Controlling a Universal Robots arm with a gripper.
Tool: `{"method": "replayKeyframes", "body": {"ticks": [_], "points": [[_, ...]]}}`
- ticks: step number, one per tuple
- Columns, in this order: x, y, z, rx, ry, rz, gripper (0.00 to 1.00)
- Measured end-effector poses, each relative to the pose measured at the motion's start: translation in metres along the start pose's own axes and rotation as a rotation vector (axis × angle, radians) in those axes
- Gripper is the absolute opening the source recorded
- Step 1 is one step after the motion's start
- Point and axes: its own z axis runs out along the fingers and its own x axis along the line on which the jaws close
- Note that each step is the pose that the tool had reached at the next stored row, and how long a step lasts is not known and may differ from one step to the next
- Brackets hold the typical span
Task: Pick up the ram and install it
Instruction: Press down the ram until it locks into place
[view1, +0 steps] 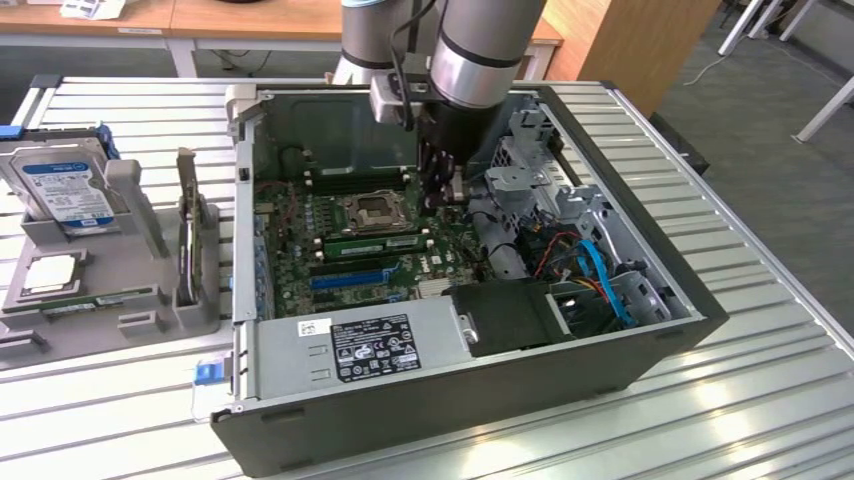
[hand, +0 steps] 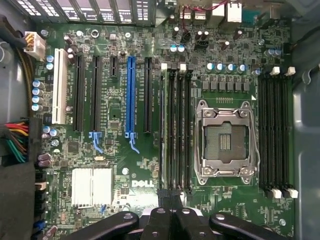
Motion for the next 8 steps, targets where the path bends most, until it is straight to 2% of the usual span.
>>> {"method": "replayKeyframes", "body": {"ticks": [8], "points": [[0.0005,-0.0006,0.0096,0.0,0.0,0.0,0.1]]}}
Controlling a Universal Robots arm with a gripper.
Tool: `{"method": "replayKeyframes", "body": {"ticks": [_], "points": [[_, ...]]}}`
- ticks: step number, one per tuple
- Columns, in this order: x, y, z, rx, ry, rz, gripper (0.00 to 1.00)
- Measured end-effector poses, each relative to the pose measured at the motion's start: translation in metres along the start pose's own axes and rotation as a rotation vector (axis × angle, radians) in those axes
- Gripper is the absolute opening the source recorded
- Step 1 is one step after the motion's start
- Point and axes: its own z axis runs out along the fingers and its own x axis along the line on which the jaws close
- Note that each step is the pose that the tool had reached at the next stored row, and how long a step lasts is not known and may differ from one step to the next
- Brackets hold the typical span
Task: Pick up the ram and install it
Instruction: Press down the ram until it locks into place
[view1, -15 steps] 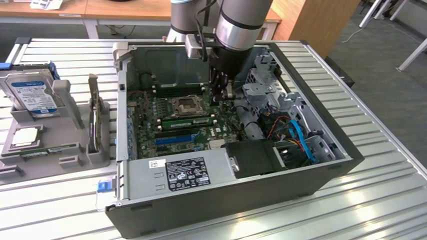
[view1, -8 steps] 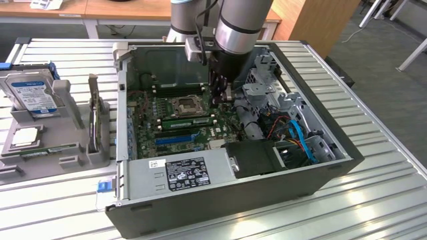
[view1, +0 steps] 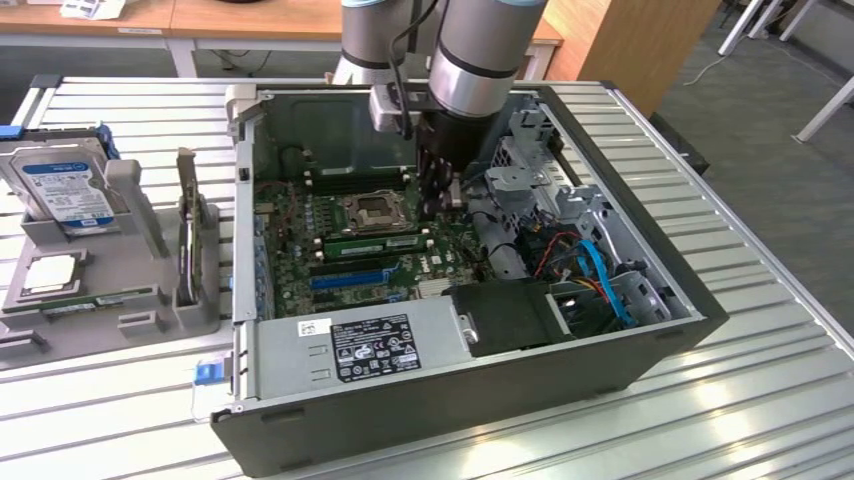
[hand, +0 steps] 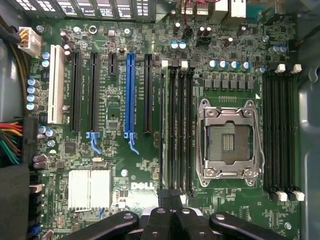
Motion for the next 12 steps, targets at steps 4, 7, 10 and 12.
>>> {"method": "replayKeyframes", "body": {"ticks": [4,7,10,12], "points": [[0.0,-0.0003,0.0042,0.0,0.0001,0.0,0.1],[0.0,-0.0004,0.0071,0.0,0.0,0.0,0.1],[0.001,-0.0006,0.0098,0.0,0.0,0.0,0.1],[0.001,-0.0007,0.0114,0.0,0.0,0.0,0.1]]}}
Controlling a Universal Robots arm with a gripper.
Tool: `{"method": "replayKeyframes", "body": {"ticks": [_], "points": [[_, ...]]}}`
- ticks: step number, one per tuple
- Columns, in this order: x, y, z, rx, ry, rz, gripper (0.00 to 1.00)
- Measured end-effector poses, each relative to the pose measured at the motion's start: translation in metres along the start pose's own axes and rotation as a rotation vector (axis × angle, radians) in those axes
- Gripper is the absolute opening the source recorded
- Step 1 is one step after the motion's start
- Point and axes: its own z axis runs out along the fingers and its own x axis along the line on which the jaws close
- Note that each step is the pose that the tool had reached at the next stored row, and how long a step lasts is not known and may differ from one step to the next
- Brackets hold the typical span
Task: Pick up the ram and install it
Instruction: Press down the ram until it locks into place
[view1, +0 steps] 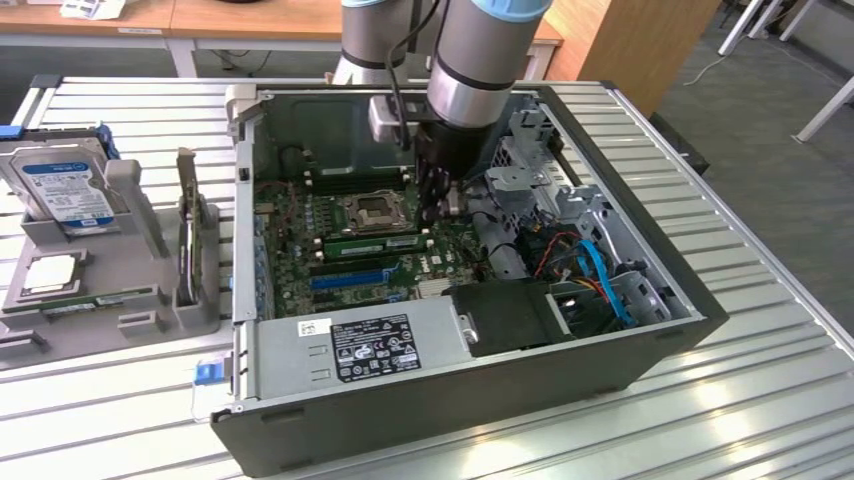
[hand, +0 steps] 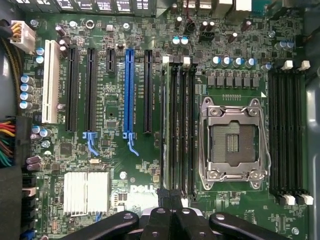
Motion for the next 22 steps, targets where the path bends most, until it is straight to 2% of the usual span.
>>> {"method": "replayKeyframes", "body": {"ticks": [22], "points": [[0.0006,-0.0006,0.0099,0.0,0.0001,0.0,0.1]]}}
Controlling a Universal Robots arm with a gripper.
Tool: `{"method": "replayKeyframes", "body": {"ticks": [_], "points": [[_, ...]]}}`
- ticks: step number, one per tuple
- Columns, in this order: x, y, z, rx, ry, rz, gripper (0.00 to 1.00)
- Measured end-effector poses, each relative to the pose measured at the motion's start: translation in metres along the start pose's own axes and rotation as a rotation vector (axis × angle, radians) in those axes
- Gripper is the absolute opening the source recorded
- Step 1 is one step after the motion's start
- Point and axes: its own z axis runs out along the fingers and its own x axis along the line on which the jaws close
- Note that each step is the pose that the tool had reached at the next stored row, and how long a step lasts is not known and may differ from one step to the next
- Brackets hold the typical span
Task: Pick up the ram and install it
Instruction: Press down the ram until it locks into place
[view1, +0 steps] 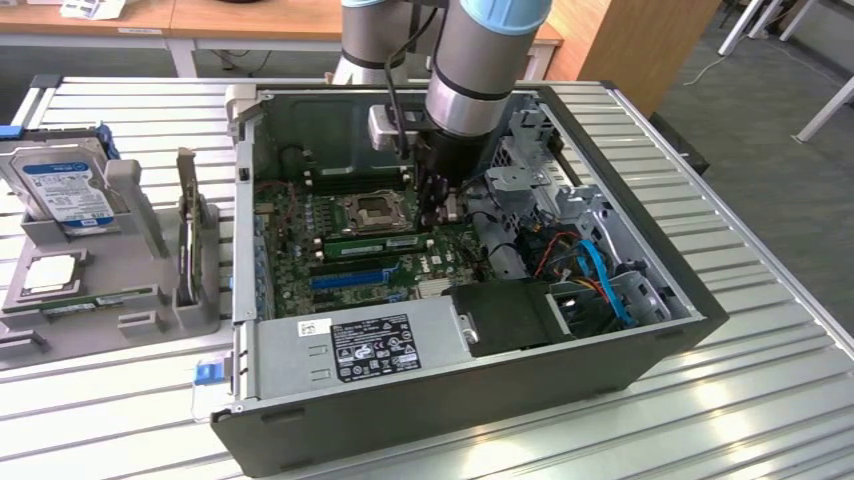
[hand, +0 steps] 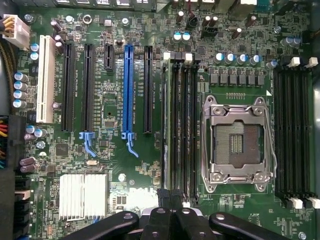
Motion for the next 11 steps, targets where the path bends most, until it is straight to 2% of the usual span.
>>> {"method": "replayKeyframes", "body": {"ticks": [11], "points": [[-0.0019,0.0,0.0018,0.0,0.0,0.0,0.1]]}}
